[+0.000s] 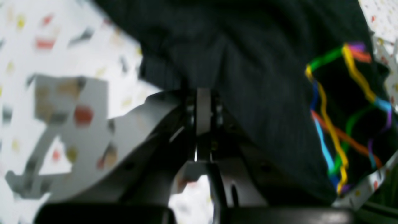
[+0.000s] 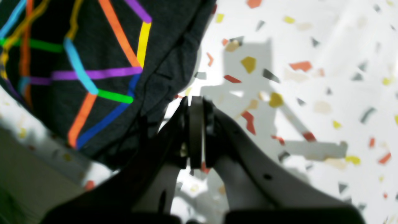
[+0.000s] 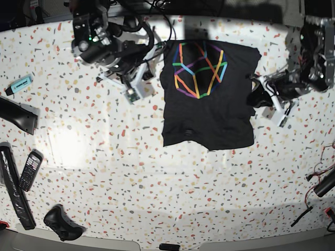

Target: Fold the T-shirt properly

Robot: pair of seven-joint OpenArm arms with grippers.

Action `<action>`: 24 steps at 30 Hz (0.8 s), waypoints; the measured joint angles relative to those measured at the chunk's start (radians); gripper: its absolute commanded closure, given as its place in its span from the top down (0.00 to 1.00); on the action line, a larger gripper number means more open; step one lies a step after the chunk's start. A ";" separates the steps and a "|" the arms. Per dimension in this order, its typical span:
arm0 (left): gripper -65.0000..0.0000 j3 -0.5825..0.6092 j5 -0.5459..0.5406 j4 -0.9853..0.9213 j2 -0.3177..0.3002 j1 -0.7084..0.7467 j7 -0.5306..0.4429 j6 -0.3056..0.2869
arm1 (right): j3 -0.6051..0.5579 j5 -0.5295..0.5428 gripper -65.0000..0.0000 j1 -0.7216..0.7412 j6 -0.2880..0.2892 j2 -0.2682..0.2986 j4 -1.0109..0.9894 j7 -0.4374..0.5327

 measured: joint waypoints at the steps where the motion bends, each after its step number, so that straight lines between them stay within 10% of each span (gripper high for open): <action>1: 0.00 -0.032 0.000 0.031 0.000 0.028 -0.003 0.001 | 0.022 0.021 0.00 -0.013 0.000 0.000 0.024 -0.012; 24: 0.00 -0.587 -0.191 0.216 0.026 0.616 0.159 -0.052 | 0.393 0.232 0.00 -0.663 0.000 -0.003 0.312 -0.122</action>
